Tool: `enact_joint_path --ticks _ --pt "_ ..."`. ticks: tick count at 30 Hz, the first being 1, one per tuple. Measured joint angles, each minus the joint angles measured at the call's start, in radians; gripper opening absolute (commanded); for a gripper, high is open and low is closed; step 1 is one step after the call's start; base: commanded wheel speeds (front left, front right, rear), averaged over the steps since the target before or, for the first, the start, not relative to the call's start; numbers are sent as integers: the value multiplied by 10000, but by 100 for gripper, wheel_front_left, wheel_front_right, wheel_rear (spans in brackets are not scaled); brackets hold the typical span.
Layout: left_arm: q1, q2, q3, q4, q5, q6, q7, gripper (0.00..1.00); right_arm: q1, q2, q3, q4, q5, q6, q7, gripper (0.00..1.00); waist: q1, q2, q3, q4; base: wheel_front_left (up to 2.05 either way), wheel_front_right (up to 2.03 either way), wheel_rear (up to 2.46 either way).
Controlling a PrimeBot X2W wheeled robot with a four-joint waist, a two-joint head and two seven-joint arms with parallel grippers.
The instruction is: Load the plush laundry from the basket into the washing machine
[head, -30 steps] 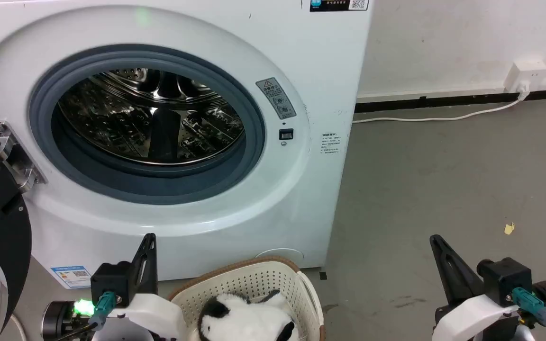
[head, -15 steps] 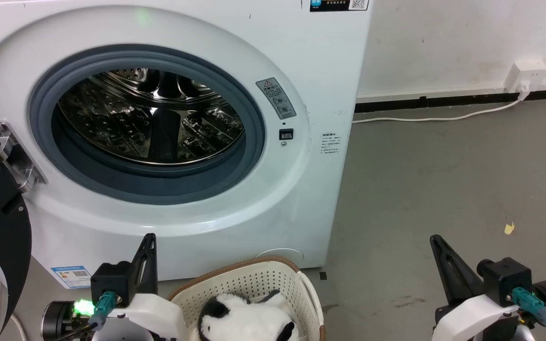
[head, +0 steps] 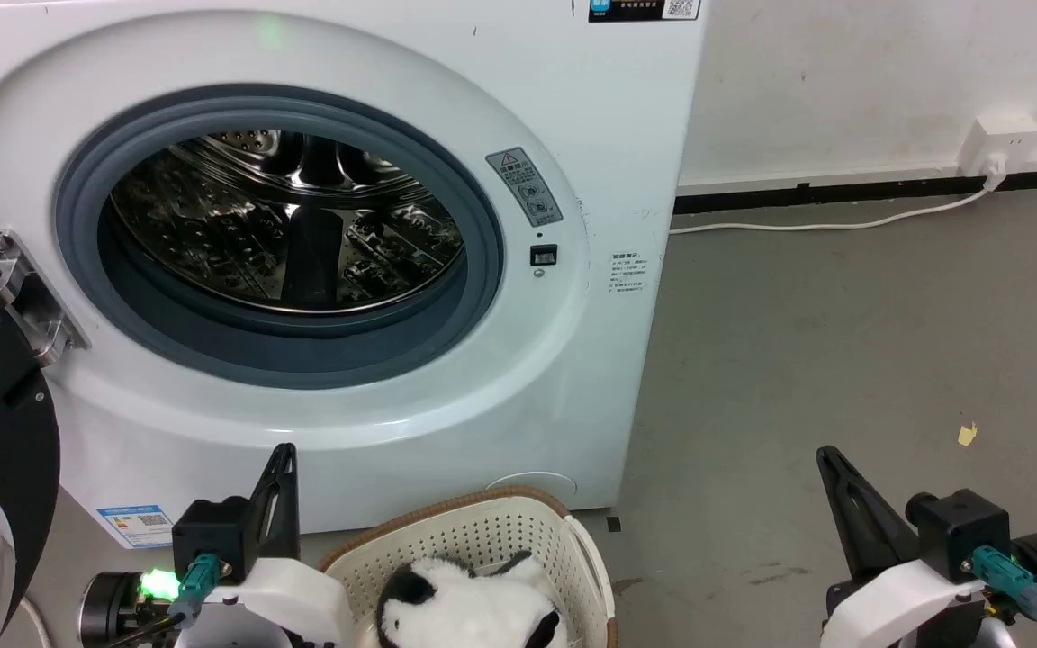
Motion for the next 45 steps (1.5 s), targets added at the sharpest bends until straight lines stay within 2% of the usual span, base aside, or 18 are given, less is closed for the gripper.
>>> enact_joint_path --ticks 36,37,45 --pt "0 0 6 0 0 0 0 0 0 0 4 0 -2 0 0 0 0 0 0 0 0 0 0" --pt "0 -2 -2 2 -2 12 0 100 3 0 0 0 2 0 0 100 0 0 0 0 0 0 0" --pt "0 0 -67 17 -23 17 -17 100 6 0 2 0 48 0 -10 100 0 0 0 0 0 0 0"
